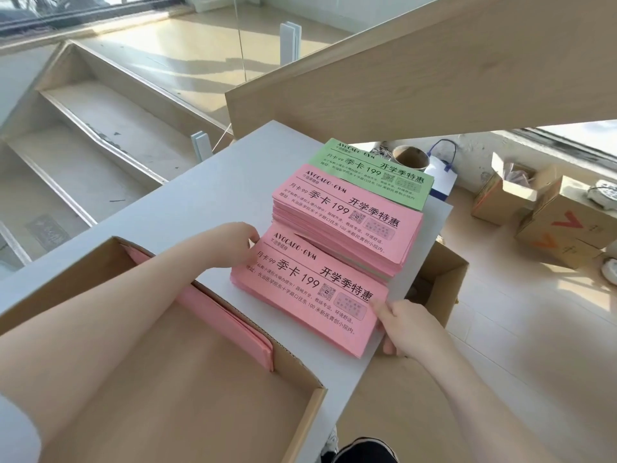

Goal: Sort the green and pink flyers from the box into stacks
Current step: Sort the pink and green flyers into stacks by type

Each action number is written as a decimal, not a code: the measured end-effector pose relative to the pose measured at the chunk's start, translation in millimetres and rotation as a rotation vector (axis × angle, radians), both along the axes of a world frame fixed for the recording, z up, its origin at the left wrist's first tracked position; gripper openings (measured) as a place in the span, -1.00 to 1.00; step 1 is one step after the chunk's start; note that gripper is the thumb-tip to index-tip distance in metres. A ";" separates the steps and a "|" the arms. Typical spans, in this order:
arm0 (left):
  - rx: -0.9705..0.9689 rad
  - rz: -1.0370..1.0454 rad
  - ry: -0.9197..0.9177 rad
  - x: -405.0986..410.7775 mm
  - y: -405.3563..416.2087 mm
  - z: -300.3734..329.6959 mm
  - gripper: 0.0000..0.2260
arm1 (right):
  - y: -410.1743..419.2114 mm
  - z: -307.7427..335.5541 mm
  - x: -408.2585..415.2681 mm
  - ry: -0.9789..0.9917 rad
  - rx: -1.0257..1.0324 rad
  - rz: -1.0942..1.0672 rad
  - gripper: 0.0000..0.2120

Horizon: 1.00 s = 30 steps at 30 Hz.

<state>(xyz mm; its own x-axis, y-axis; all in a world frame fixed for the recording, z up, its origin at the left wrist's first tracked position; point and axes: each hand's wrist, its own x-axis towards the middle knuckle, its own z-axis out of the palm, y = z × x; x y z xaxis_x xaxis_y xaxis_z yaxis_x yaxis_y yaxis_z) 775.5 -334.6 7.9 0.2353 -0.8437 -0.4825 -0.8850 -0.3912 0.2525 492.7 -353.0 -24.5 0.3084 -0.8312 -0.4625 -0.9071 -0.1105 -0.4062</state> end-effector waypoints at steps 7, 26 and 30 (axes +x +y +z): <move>0.078 0.029 0.044 10.3 -2.2 -7.4 -0.78 | -0.3 -14.9 14.5 -0.040 -0.034 0.001 -0.48; -0.845 -0.034 0.003 15.2 169.6 43.2 -0.75 | 122.0 54.3 117.2 -0.167 -0.795 0.571 -0.67; -0.531 0.085 0.171 5.7 189.6 25.6 -0.62 | 143.6 40.5 117.2 -0.042 -0.890 0.441 -0.55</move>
<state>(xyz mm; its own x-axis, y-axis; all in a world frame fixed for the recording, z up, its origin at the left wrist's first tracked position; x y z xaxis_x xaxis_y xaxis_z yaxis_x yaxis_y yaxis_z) 781.2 -145.0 33.4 0.2684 -0.9627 -0.0342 -0.7851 -0.2392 0.5713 609.9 -209.5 16.0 0.6757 -0.6767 0.2925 -0.6978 -0.7151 -0.0425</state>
